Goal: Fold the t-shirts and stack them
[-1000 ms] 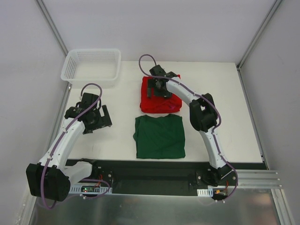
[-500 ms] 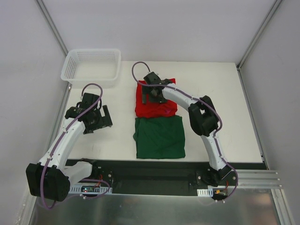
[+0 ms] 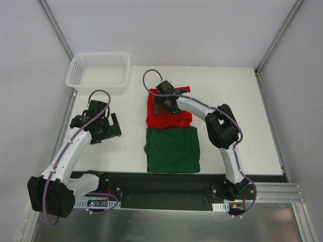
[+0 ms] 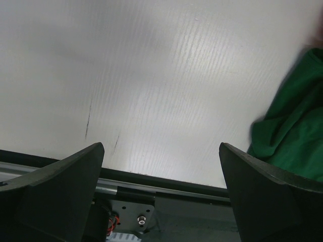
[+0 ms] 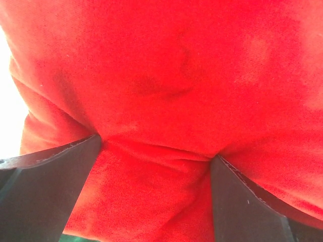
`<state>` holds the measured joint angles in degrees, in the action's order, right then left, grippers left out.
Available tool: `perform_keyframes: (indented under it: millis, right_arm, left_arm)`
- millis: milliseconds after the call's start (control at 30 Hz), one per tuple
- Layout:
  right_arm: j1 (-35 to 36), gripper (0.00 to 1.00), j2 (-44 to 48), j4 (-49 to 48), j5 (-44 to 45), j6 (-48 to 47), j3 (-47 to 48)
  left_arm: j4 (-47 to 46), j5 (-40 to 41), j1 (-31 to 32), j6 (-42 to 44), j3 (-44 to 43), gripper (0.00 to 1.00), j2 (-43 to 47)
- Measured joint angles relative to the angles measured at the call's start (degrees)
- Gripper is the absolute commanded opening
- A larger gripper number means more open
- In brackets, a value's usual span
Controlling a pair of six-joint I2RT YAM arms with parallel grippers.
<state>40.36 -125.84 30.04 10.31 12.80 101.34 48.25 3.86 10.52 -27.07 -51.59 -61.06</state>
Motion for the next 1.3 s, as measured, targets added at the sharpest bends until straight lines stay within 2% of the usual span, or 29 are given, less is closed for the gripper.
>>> perform_keyframes:
  millis: [367, 933, 1300]
  right_arm:
    - [1.0, 0.96, 3.7, -1.4, 0.5, 0.0, -5.9]
    - [4.4, 0.96, 4.5, -1.7, 5.3, 0.1, -8.2]
    - [5.6, 0.96, 5.7, -2.0, 5.6, 1.3, -10.0]
  left_arm:
    - [0.0, -0.3, 0.1, -0.6, 0.0, 0.99, 0.3]
    - [0.0, -0.4, 1.2, -0.9, 0.0, 0.99, 0.3]
    - [0.0, -0.3, 2.2, -1.1, 0.0, 0.99, 0.3]
